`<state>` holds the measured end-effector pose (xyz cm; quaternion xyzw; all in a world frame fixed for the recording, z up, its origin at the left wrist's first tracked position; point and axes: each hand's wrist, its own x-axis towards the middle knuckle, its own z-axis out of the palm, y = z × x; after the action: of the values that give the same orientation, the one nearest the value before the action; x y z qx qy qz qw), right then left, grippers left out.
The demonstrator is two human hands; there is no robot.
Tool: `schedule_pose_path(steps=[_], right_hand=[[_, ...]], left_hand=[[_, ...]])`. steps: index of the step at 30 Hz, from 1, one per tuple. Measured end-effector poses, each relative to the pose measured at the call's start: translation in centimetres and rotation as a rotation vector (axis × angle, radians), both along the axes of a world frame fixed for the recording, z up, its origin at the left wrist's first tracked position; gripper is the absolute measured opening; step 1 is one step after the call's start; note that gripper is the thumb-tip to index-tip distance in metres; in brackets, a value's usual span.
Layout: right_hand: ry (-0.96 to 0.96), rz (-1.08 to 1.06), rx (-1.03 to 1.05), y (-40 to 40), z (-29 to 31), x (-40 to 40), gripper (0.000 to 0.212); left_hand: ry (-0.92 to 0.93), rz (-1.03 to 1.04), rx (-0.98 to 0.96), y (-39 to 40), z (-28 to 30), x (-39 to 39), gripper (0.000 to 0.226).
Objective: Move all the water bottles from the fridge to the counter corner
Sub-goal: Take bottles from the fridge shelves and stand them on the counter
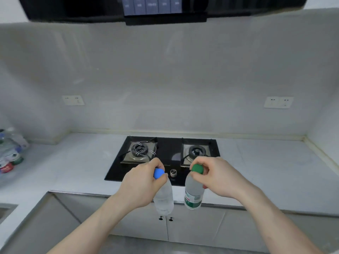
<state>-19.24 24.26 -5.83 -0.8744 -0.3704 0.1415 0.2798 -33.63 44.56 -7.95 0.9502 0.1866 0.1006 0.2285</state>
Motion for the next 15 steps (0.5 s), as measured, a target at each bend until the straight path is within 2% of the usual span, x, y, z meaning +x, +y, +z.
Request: schedule_pose_path(steps=[5, 15], right_hand=[[-0.045, 0.122, 0.009, 9.9, 0.0, -4.0, 0.008], [-0.051, 0.358, -0.02, 25.9, -0.2, -11.0, 0.011]], left_hand=[[-0.021, 0.115, 0.033, 8.5, 0.1, -6.0, 0.015], [0.0, 0.353, 0.043, 20.4, -0.7, -16.4, 0.014]])
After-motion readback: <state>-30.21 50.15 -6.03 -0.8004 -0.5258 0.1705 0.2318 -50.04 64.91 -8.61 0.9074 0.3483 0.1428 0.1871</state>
